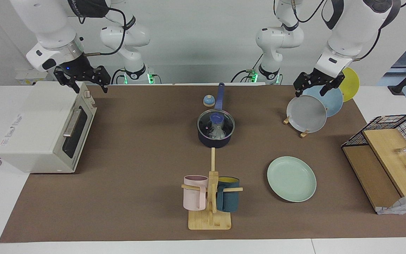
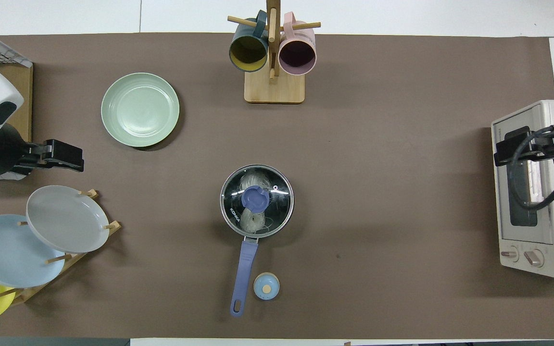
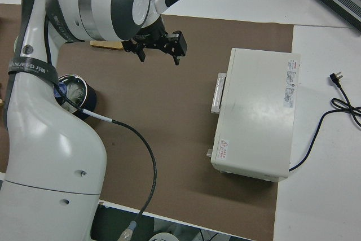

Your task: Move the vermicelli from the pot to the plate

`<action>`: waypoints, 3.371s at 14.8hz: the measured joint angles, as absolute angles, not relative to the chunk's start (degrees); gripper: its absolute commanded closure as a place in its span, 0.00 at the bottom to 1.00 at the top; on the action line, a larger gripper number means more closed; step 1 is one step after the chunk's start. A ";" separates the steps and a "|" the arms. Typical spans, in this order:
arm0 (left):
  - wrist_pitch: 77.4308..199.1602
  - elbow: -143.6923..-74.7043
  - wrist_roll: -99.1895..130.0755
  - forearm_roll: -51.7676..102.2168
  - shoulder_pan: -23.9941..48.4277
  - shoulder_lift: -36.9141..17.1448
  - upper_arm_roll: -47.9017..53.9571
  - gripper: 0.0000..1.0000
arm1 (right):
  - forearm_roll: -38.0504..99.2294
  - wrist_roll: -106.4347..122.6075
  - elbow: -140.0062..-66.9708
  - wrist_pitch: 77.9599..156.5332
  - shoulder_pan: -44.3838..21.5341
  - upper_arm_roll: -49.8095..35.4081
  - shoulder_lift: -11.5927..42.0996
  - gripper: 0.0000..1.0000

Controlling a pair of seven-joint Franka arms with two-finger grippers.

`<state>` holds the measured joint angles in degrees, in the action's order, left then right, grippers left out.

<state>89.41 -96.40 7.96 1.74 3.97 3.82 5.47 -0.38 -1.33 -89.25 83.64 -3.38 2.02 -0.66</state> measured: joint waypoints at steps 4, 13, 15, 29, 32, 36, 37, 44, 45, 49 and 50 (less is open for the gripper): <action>89.41 -96.40 7.96 1.74 3.97 3.82 5.47 0.00 | -0.34 -2.29 -89.13 83.64 -3.45 -0.25 -0.62 0.00; 89.41 -96.40 7.96 1.74 3.97 3.82 5.47 0.00 | 3.21 -30.39 -83.03 87.89 -22.49 -4.40 7.68 0.00; 89.41 -96.40 7.96 1.74 3.97 3.82 5.47 0.00 | 3.19 -37.95 -82.42 92.32 -27.73 -4.48 11.39 0.00; 89.41 -96.40 7.96 1.74 3.97 3.82 5.47 0.00 | 0.56 -46.55 -98.32 116.06 -38.28 -4.46 15.43 0.00; 89.41 -96.40 7.96 1.74 3.97 3.82 5.47 0.00 | 0.15 -46.55 -100.51 117.77 -38.65 -4.40 14.19 0.00; 89.41 -96.40 7.96 1.74 3.97 3.82 5.47 0.00 | -0.04 -46.31 -102.77 121.70 -38.60 -3.99 13.78 0.00; 89.41 -96.40 7.96 1.74 3.97 3.82 5.47 0.00 | -0.51 -46.24 -103.08 121.96 -38.68 -4.03 13.98 0.00; 89.41 -96.40 7.96 1.74 3.97 3.82 5.46 0.00 | -4.10 -46.23 -102.72 122.96 -38.84 -4.20 15.77 0.04; 89.41 -96.40 7.96 1.74 3.97 3.82 5.46 0.00 | -4.10 -46.23 -102.32 122.98 -38.85 -4.20 15.91 0.04; 89.41 -96.40 7.96 1.74 3.96 3.82 5.46 0.00 | -4.10 -46.23 -101.58 122.98 -38.85 -4.19 16.45 0.14; 89.41 -96.40 7.96 1.74 3.96 3.82 5.46 0.00 | -4.10 -46.23 -101.56 122.98 -38.85 -4.20 16.51 0.15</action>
<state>89.41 -96.40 7.96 1.74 3.96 3.82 5.46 -4.10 -46.23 -101.56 122.98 -38.85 -4.20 16.51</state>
